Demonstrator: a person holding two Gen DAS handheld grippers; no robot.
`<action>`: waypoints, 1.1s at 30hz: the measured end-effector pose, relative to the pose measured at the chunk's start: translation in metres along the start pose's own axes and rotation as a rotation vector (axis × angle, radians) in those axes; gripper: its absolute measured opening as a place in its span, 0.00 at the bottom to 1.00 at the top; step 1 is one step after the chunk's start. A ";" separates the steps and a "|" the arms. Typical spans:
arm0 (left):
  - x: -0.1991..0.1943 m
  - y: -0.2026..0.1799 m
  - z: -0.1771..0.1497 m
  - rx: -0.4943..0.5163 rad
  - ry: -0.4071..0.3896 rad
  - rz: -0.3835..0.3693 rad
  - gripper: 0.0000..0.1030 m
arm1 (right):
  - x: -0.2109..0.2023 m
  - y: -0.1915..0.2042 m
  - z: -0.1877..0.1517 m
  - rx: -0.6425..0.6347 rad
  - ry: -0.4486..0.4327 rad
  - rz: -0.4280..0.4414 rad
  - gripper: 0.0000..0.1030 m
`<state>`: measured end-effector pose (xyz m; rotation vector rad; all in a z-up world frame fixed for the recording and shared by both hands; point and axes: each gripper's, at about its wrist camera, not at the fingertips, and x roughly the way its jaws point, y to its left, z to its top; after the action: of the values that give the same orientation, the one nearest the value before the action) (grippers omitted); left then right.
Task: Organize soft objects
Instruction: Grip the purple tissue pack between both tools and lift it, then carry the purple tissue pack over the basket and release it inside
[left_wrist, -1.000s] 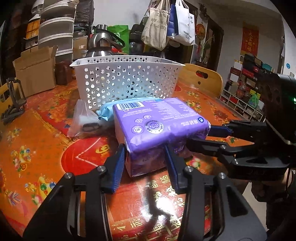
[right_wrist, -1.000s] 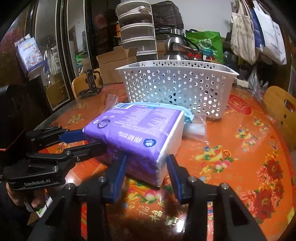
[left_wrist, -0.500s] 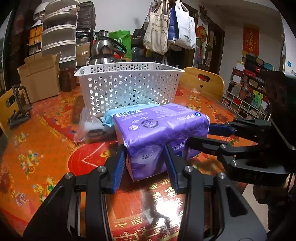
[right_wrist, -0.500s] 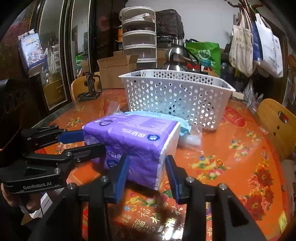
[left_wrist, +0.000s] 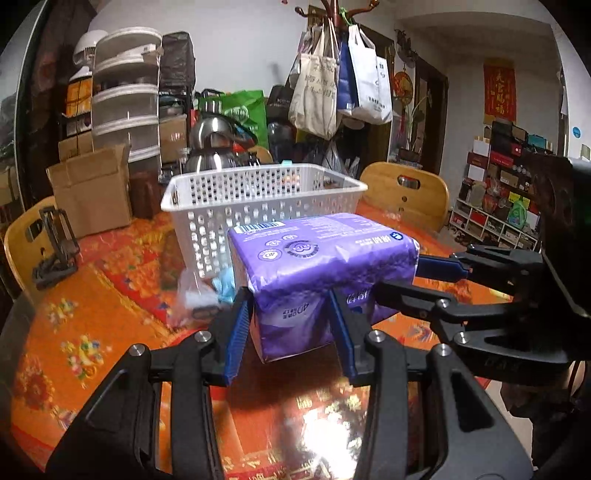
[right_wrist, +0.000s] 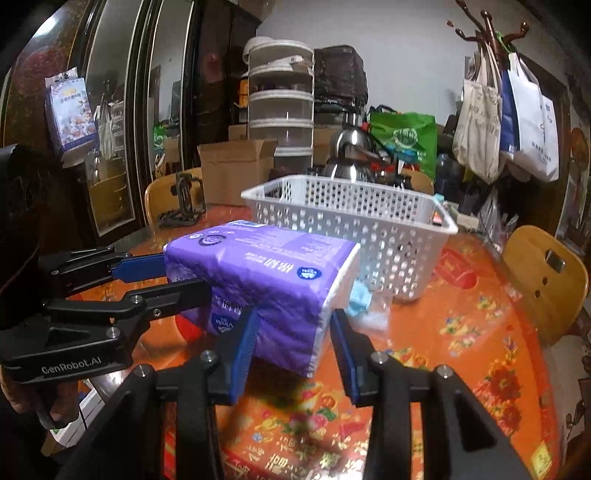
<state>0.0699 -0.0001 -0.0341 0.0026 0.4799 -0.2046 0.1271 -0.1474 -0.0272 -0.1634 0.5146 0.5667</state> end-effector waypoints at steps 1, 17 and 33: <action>-0.001 -0.001 0.005 0.003 -0.008 0.003 0.38 | -0.001 -0.002 0.006 0.000 -0.010 -0.001 0.38; 0.040 0.022 0.154 0.047 -0.077 0.018 0.38 | 0.023 -0.048 0.132 -0.055 -0.103 -0.060 0.38; 0.196 0.076 0.224 0.005 0.113 0.050 0.38 | 0.145 -0.108 0.179 0.029 0.023 -0.048 0.37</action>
<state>0.3572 0.0252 0.0718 0.0307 0.5918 -0.1573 0.3669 -0.1180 0.0543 -0.1544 0.5392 0.5103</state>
